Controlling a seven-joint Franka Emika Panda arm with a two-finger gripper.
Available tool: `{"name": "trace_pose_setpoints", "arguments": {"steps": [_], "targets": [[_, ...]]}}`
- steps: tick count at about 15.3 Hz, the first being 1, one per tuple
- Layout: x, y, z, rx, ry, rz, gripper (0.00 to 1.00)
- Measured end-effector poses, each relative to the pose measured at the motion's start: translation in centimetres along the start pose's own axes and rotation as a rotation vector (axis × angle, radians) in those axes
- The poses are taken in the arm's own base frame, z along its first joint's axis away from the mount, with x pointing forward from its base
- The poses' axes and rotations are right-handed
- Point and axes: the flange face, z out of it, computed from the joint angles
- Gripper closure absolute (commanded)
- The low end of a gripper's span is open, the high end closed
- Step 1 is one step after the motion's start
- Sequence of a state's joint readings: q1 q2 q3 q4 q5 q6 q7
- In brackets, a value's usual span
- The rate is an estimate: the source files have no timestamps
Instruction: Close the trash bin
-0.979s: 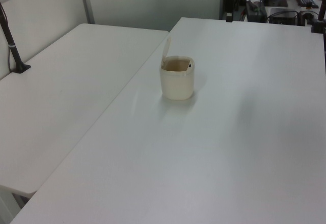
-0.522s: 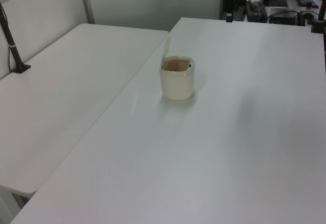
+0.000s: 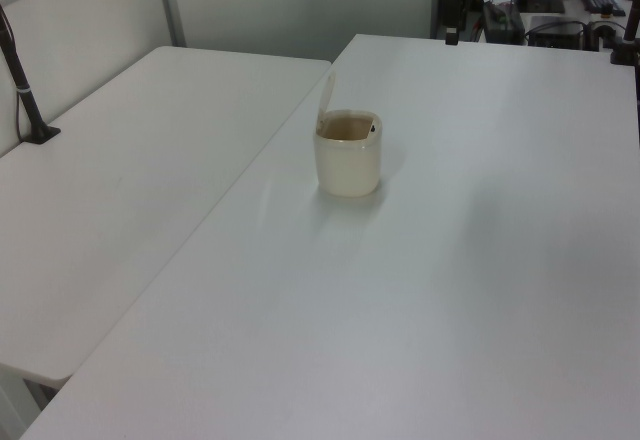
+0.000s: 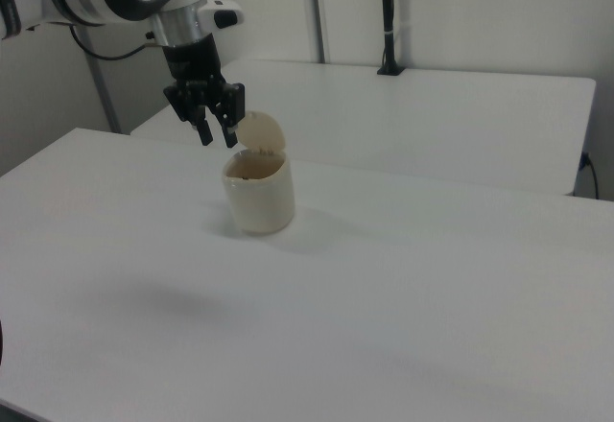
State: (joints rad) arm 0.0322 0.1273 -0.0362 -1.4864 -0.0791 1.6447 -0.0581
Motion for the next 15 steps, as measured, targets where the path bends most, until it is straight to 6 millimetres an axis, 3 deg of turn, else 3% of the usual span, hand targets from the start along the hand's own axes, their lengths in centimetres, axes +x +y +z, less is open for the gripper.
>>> {"name": "trace_pose_setpoints", "arguments": {"steps": [15], "targets": [[0.75,-0.06,0.55,-0.002,0.023,-0.021,1.00]]}}
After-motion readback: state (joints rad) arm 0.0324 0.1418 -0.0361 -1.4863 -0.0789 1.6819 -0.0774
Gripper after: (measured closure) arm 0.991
